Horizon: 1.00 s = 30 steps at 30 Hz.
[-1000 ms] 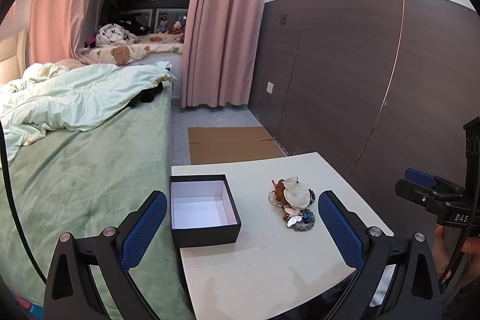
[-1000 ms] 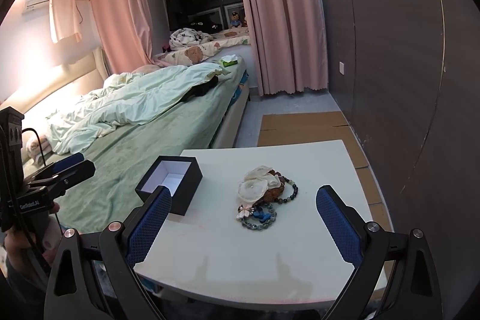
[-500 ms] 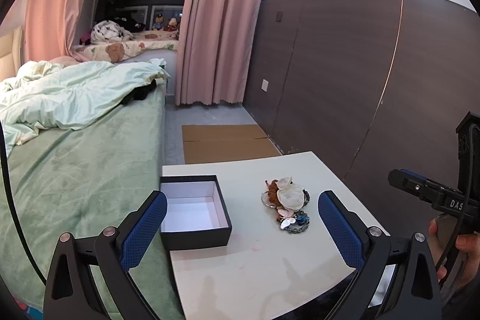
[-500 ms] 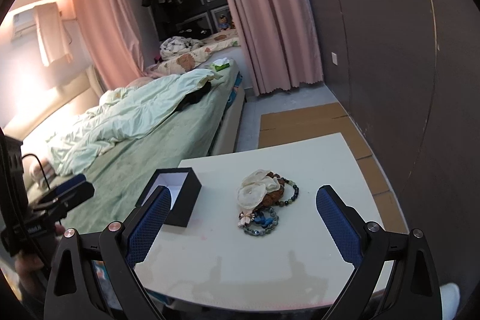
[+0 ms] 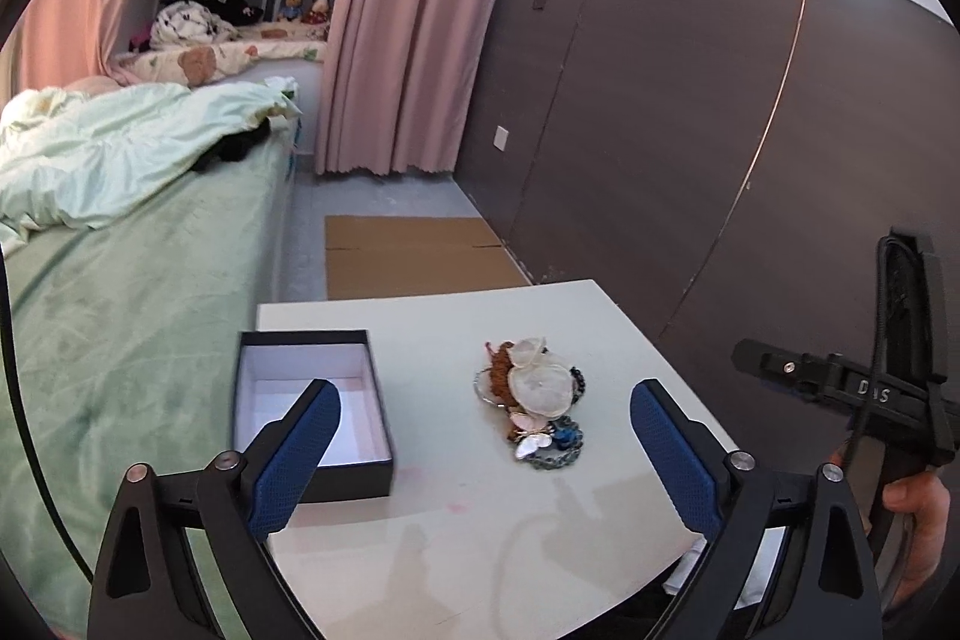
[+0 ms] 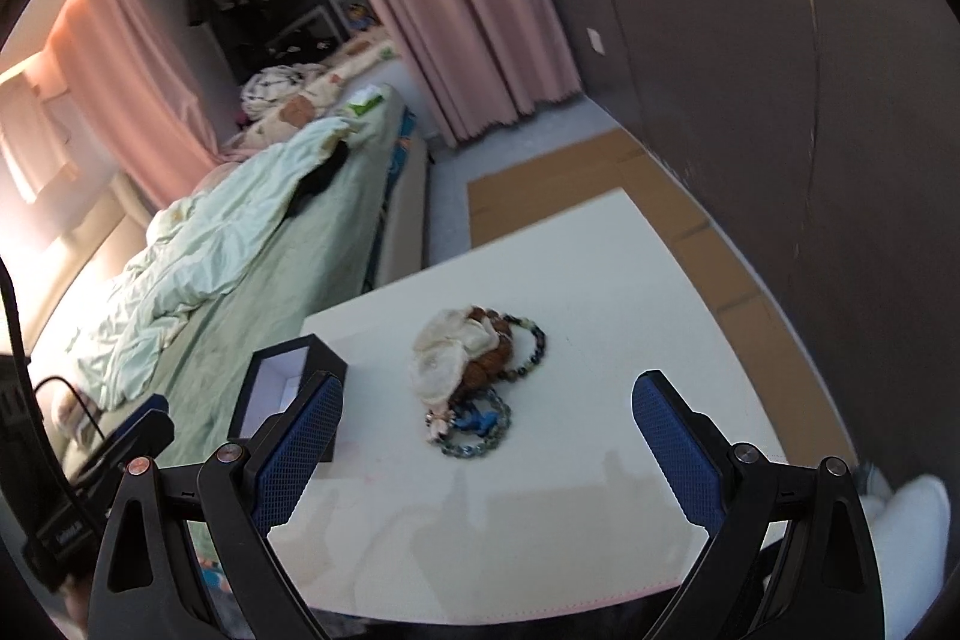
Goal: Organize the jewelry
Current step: 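Grasp the brown bead bracelet with the right gripper while the left grasps the white lace pouch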
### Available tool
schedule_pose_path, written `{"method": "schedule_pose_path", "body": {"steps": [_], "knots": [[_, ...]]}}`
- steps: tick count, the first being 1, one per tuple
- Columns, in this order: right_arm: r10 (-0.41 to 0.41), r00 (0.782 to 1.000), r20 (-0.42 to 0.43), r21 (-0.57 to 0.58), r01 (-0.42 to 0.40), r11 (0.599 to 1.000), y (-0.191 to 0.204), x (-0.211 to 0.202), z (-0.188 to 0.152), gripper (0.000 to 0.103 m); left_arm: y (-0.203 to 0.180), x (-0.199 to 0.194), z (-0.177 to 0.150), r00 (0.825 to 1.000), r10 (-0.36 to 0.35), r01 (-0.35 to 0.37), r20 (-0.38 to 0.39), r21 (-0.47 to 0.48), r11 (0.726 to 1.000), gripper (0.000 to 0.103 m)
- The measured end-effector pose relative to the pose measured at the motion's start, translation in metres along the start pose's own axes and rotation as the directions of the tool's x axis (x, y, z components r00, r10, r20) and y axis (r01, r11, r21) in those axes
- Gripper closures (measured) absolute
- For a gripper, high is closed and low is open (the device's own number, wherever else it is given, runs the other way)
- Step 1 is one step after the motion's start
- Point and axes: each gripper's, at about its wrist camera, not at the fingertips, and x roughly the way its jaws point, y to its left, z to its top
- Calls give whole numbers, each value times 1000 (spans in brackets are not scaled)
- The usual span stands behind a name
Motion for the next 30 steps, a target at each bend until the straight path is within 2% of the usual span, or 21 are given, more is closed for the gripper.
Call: {"method": "schedule_pose_path", "body": {"steps": [4,6,9,12,17,23,27,30], "knots": [[0,999,-33,78,3,997,-16,15,1,6,-7,22,0,998,-45,45,-42,-15,999,16],[11,998,-54,113,-4,994,-22,24,2,19,-11,36,2,995,-66,66,-70,-14,998,19],[25,995,-101,161,-9,987,-32,42,1,23,-17,61,7,988,-75,75,-132,-5,997,27],[60,989,-136,205,-31,978,-39,56,1,29,-16,83,13,979,-69,67,-192,-16,998,28],[139,978,-156,293,-88,952,-48,71,1,31,-17,118,20,959,-64,65,-276,-7,998,32],[188,964,-186,387,-104,916,-55,91,-2,44,-17,153,23,947,-76,70,-313,-32,997,36],[196,961,-196,436,-93,895,-58,103,-4,45,-19,172,18,948,-82,83,-308,-8,996,38],[221,954,-202,469,-104,877,-60,111,-5,45,-23,182,16,944,-94,101,-317,5,995,44]]}}
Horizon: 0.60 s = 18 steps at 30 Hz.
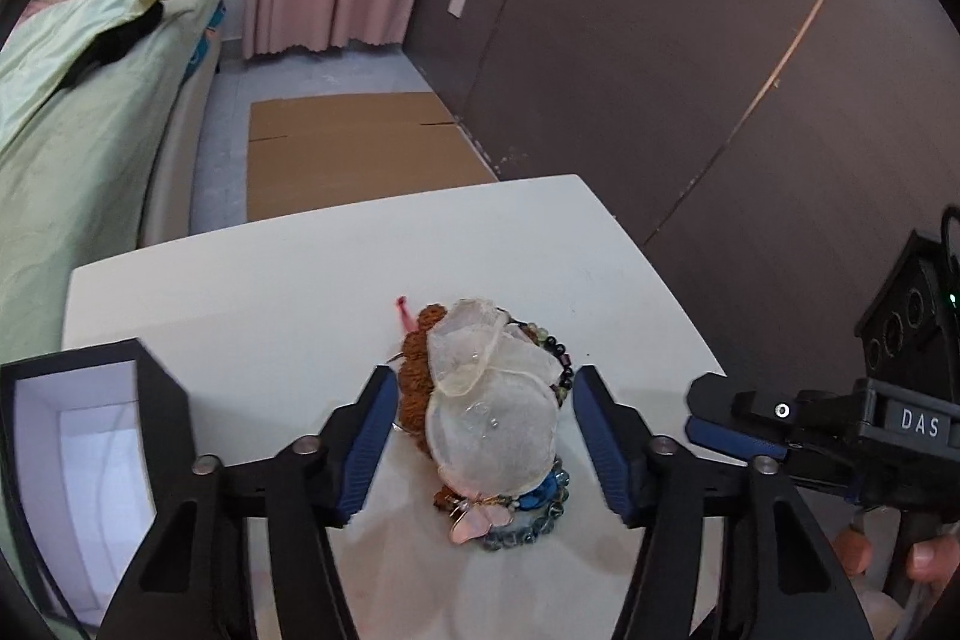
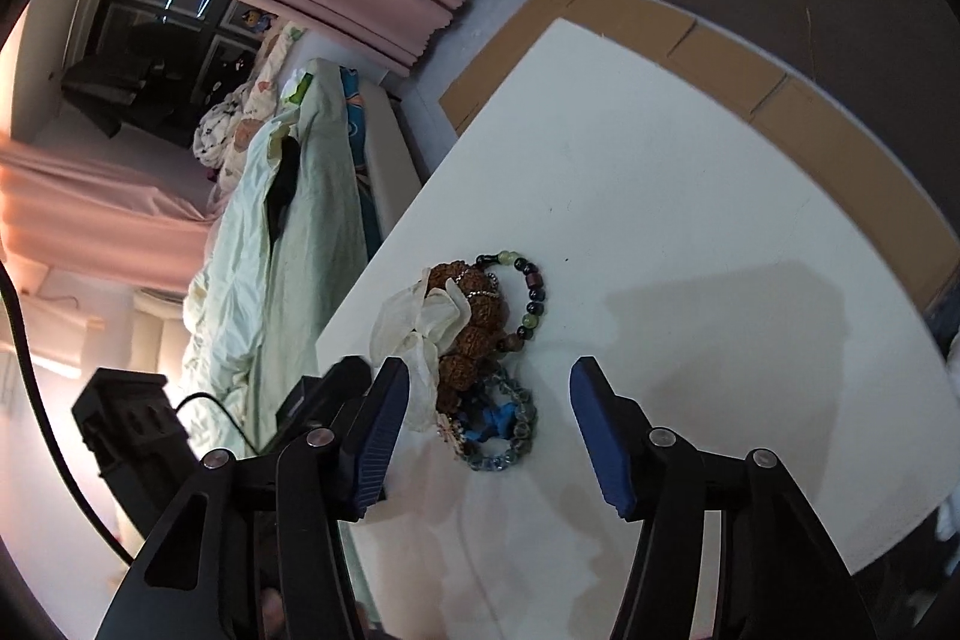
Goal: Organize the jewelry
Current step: 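Grasp the brown bead bracelet with the right gripper while the left grasps the white lace pouch, then drop the white lace pouch into the black box with the left gripper while the right lifts the brown bracelet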
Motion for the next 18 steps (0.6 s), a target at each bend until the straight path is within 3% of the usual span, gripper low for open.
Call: {"method": "schedule_pose_path", "body": {"steps": [2,4,6,9,18], "knots": [[-6,1000,-6,8,6,1000,0,6,2,45,-4,4,1,1000,8,-8,8,31,999,44],[-10,1000,-12,11,10,1000,1,11,5,45,-9,10,1,1000,7,-7,0,57,998,52],[-7,1000,-20,18,7,1000,1,16,8,45,-11,17,1,999,14,-12,-30,80,997,89],[-8,999,-31,32,9,999,0,25,13,45,-7,16,-1,999,35,-34,-22,77,996,101],[15,997,-78,39,-12,999,7,44,12,45,7,-36,14,992,-23,21,120,13,1000,103]]}}
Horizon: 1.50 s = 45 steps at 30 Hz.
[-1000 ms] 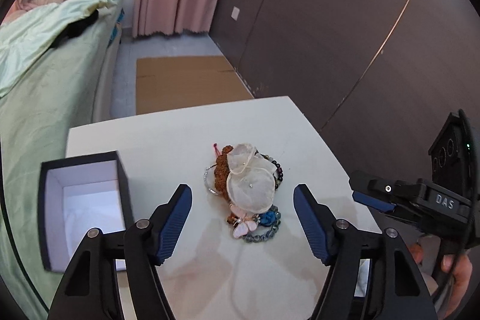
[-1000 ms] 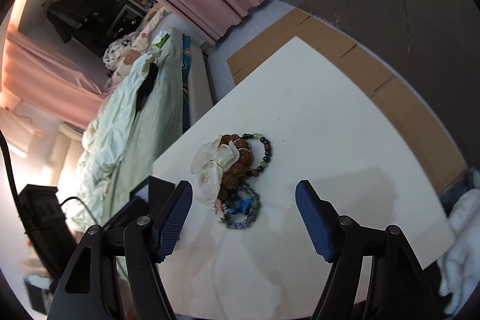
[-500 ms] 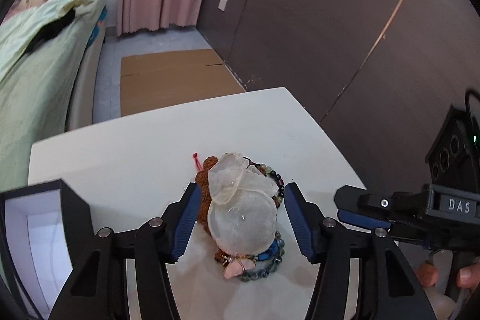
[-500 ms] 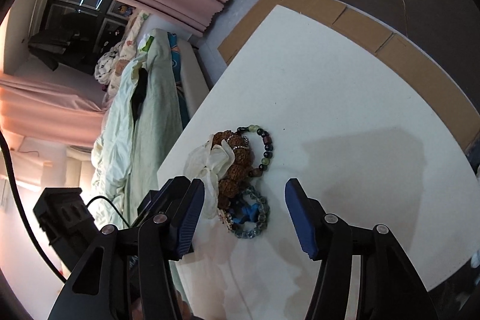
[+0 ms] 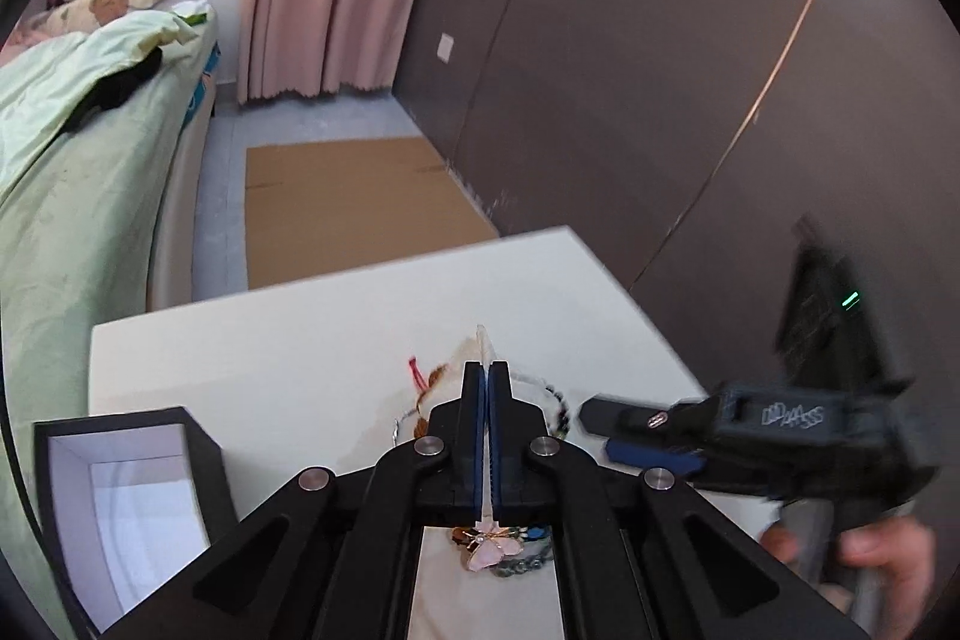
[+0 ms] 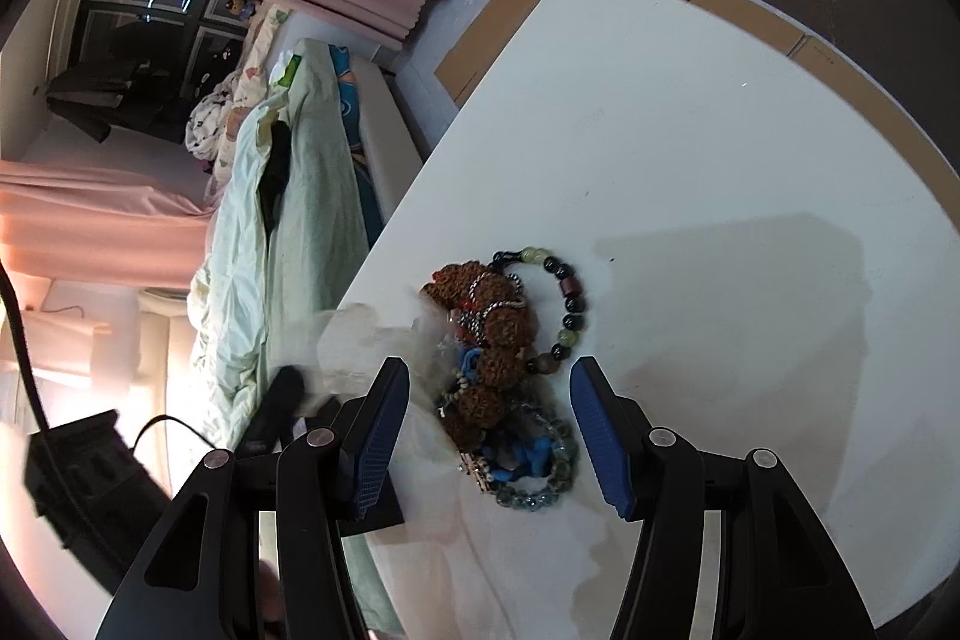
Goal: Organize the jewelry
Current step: 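Drop the white lace pouch into the black box with the left gripper while the right lifts the brown bracelet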
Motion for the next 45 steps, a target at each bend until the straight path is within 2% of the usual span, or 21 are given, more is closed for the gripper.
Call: {"method": "schedule_pose_path", "body": {"steps": [6,10,11,12,16,18,27,36,42,45], "knots": [[-20,1000,-19,-24,19,1000,10,15,-5,45,8,-40,7,996,-5,7,90,-26,1000,103],[-53,998,-41,-31,52,998,12,31,-7,51,15,-58,6,992,6,0,125,-48,999,103],[-62,997,-49,-29,61,998,12,35,-7,53,18,-63,6,991,11,-4,133,-56,998,103],[-69,996,-51,-30,68,997,12,38,-8,63,21,-65,6,990,15,-7,137,-63,998,103],[-54,998,-32,-47,52,998,14,37,-8,81,35,-79,3,988,34,-21,150,-92,996,103],[-61,998,-9,-69,61,996,17,30,-11,81,42,-86,3,986,43,-27,161,-106,994,103],[34,997,64,-183,-22,983,44,-8,-18,82,76,-122,-15,976,121,-87,183,-186,979,103],[37,995,93,-303,-7,953,87,-28,-20,82,92,-131,-33,975,163,-127,154,-221,967,103],[58,991,120,-363,-10,932,121,-48,-20,82,102,-127,-36,984,134,-101,116,-256,961,103],[84,987,134,-391,-25,920,136,-58,-20,82,112,-121,-38,987,142,-115,73,-296,948,102]]}}
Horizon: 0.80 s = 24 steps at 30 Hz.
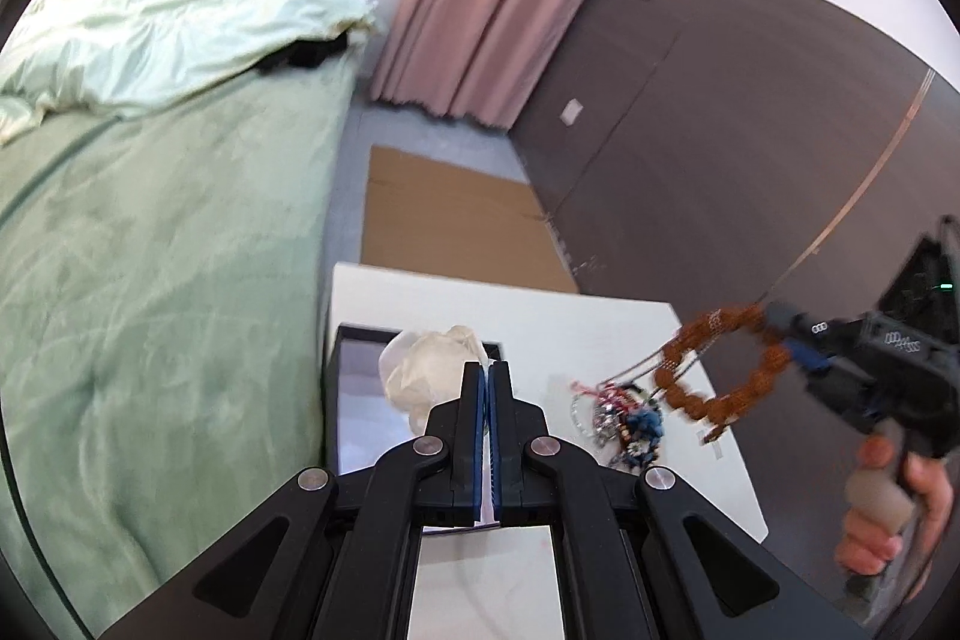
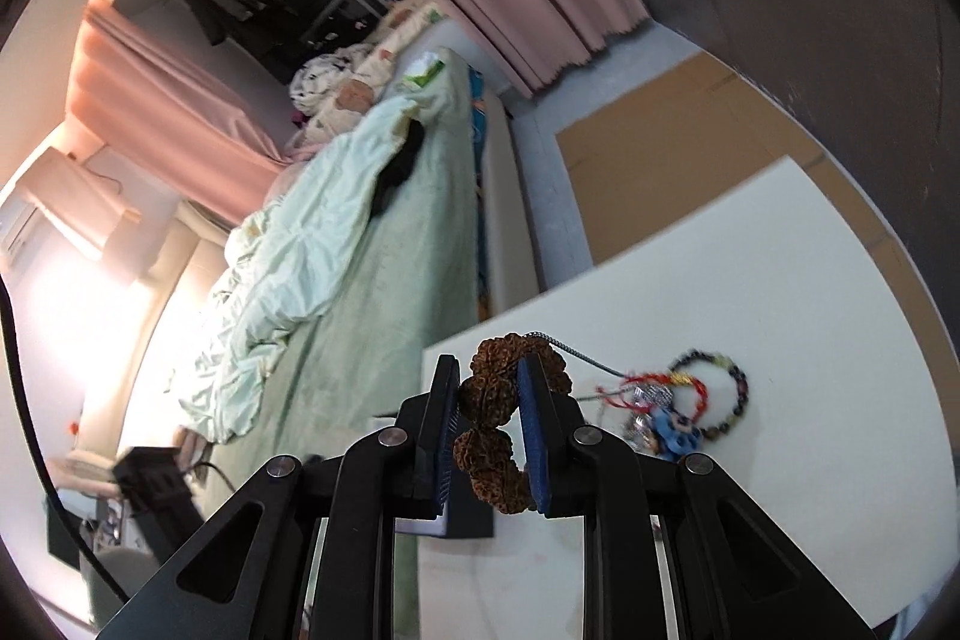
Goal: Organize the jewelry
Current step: 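Drop the white lace pouch into the black box with the left gripper while the right lifts the brown bracelet, then lower the brown bead bracelet into the black box and open the right gripper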
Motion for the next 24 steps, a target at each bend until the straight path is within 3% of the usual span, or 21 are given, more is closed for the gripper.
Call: {"method": "schedule_pose_path", "body": {"steps": [4,5,6,8,13,24], "knots": [[32,999,33,-38,-31,999,15,-5,2,82,8,0,2,1000,9,-9,1,-28,1000,95],[41,998,43,-51,-39,998,17,-5,-1,82,8,-1,2,1000,7,-7,5,-31,999,79],[44,998,45,-61,-41,997,17,-3,-4,82,9,-2,2,1000,6,-6,9,-34,999,46],[15,1000,6,-43,-15,999,8,13,-11,82,11,-5,3,1000,-14,15,25,-54,998,1],[9,999,-49,24,-8,1000,-13,34,-17,82,11,-11,5,998,-25,27,49,-59,998,0],[115,993,38,-52,-113,992,22,-9,-6,82,8,-21,7,996,-16,20,86,-52,998,0]]}}
